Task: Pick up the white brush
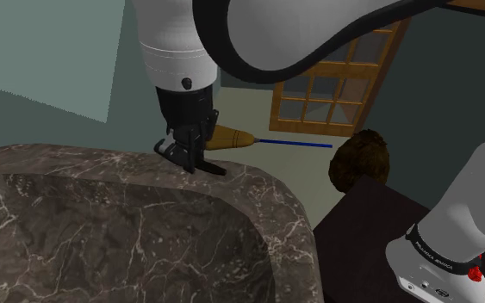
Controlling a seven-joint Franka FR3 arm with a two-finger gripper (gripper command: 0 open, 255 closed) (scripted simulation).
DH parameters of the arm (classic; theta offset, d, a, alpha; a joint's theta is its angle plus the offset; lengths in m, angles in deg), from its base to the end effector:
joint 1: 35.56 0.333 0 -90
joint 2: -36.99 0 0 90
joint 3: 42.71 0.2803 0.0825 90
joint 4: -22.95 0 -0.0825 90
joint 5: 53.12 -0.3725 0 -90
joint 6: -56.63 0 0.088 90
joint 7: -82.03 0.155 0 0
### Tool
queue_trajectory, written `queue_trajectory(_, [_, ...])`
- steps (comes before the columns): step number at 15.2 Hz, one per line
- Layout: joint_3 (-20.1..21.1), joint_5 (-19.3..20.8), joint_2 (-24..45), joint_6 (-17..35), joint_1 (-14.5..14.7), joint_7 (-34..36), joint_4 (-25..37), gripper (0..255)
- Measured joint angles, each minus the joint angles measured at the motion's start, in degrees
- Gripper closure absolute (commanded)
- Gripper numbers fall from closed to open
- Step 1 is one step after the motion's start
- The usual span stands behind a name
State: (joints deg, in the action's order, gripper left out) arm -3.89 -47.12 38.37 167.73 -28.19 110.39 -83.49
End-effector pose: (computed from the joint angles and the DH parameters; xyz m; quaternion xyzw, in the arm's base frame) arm 0.4011 0.3989 0.4295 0.9838 0.1715 0.0503 0.0143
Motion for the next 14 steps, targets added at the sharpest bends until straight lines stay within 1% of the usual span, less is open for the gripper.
queue_trajectory(14, [0.14, -0.36, -0.11, -10.22, 0.15, -0.79, 10.13, 255])
